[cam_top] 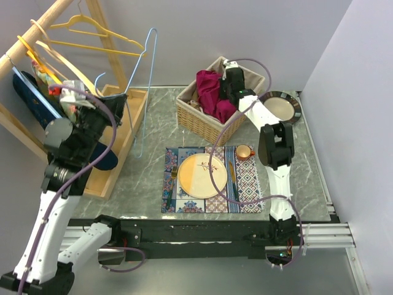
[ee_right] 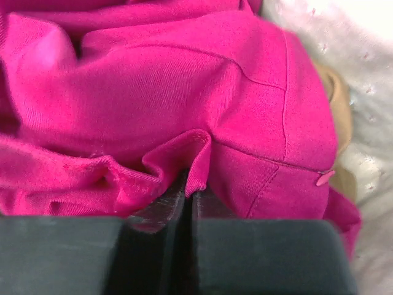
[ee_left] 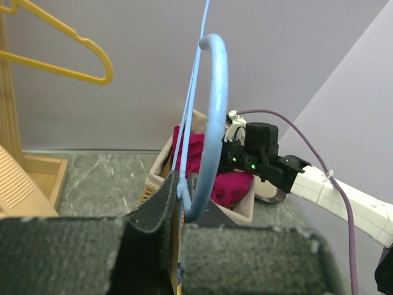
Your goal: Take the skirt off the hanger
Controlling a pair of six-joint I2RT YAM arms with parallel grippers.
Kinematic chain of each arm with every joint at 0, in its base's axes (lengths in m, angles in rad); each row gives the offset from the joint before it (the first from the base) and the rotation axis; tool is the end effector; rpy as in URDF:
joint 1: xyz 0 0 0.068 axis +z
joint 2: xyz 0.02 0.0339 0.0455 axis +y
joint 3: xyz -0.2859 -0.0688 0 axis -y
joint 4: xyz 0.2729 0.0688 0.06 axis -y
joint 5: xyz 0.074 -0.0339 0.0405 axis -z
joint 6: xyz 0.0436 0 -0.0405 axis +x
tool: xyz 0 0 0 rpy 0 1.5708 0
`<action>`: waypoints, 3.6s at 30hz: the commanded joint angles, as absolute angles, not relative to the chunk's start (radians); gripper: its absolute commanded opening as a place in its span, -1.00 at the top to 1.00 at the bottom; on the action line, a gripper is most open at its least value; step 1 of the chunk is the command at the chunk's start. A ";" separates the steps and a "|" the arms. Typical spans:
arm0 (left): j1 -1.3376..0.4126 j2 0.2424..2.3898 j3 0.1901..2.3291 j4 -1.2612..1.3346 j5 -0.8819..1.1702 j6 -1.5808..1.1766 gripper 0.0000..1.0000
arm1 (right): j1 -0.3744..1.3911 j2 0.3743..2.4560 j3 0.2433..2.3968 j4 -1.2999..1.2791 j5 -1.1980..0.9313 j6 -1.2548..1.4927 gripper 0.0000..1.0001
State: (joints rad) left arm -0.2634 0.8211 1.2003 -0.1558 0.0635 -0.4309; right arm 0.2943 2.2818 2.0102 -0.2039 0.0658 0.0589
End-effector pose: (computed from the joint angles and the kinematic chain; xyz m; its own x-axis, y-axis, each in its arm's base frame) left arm 0.1645 -0.0472 0.5055 0.0609 -0.4481 -0.8919 0.3797 0.8368 -0.3945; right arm 0.5655 0.1684 0.2609 -0.4511 -0.0753 -0.8893 -0.2073 0.9780 0.0223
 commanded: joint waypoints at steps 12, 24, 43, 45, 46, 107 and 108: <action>-0.258 0.953 1.420 -0.316 0.081 -0.534 0.99 | 0.314 1.876 1.908 -0.255 0.098 0.135 -0.64; -0.258 1.075 1.575 -0.449 -0.106 -0.676 0.99 | 0.661 1.341 1.346 0.240 0.003 0.095 -0.72; -0.258 1.146 1.652 -0.463 -0.225 -0.772 0.98 | 1.213 1.485 1.197 0.551 0.371 -0.337 -0.31; -0.258 1.144 1.652 -0.465 -0.232 -0.770 0.98 | 1.224 1.505 1.209 0.546 0.396 -0.351 -0.26; -0.258 1.141 1.649 -0.463 -0.235 -0.767 0.98 | 1.236 1.531 1.221 0.548 0.414 -0.370 -0.25; -0.265 0.462 0.951 -0.169 0.418 -0.339 -0.94 | 0.907 1.922 2.184 -0.192 -0.026 -0.173 1.00; -0.265 0.460 0.951 -0.172 0.407 -0.339 -0.93 | 0.907 1.933 2.195 -0.180 -0.023 -0.176 1.00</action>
